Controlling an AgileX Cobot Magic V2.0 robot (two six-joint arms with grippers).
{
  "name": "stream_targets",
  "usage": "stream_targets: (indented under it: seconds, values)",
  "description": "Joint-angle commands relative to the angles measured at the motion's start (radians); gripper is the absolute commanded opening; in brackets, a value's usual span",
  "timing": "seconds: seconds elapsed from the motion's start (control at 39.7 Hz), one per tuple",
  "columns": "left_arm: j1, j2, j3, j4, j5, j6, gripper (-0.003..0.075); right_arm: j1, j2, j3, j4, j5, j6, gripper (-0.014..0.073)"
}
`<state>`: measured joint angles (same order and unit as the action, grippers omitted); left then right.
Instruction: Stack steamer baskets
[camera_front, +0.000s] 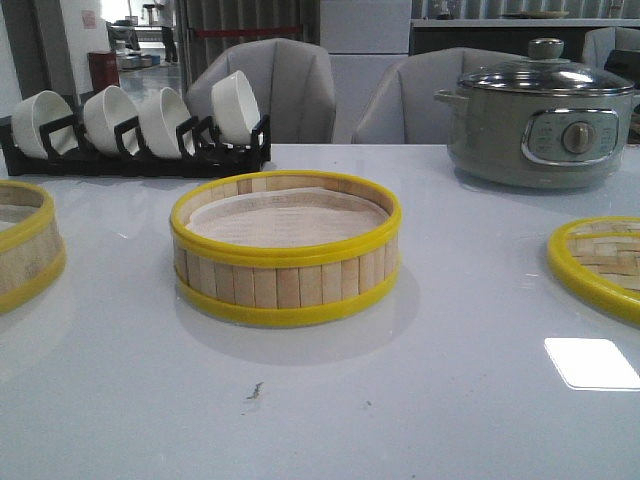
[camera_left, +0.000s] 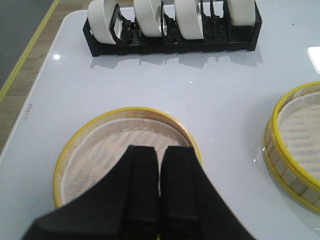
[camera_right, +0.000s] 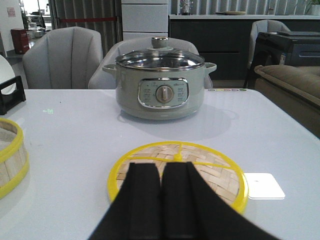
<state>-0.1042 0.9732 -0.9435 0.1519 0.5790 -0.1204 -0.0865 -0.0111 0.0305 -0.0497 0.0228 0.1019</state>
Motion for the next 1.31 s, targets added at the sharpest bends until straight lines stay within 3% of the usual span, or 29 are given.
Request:
stream_targets:
  seconds: [0.0,0.18,0.5,0.68,0.83,1.08,1.29]
  values:
    - [-0.007,-0.01,-0.029,0.008,-0.084,0.0,0.0083,0.004,-0.021,-0.015,-0.015,-0.082,-0.005,0.0028]
    - [-0.007,-0.01,-0.029,0.006,-0.084,0.0,0.0083,0.004,-0.021,-0.015,-0.015,-0.084,-0.005,0.0028]
    - [-0.007,-0.01,-0.029,0.006,-0.082,0.0,0.0083,0.003,-0.021,-0.02,-0.015,-0.226,-0.005,0.0028]
    - [-0.007,-0.01,-0.029,0.006,-0.082,0.0,0.0083,0.004,-0.011,-0.149,0.0,0.021,0.066,0.0028]
    - [-0.007,-0.01,-0.029,0.008,-0.082,0.0,0.0083,0.004,0.124,-0.348,0.002,0.228,0.058,0.0028]
    - [-0.007,-0.01,-0.029,0.008,-0.082,0.0,0.0083,0.004,0.501,-0.633,0.002,0.279,0.049,0.0028]
    - [-0.007,-0.01,-0.029,0.008,-0.08,0.0,0.0083,0.004,0.686,-0.719,0.002,0.287,0.049,0.0028]
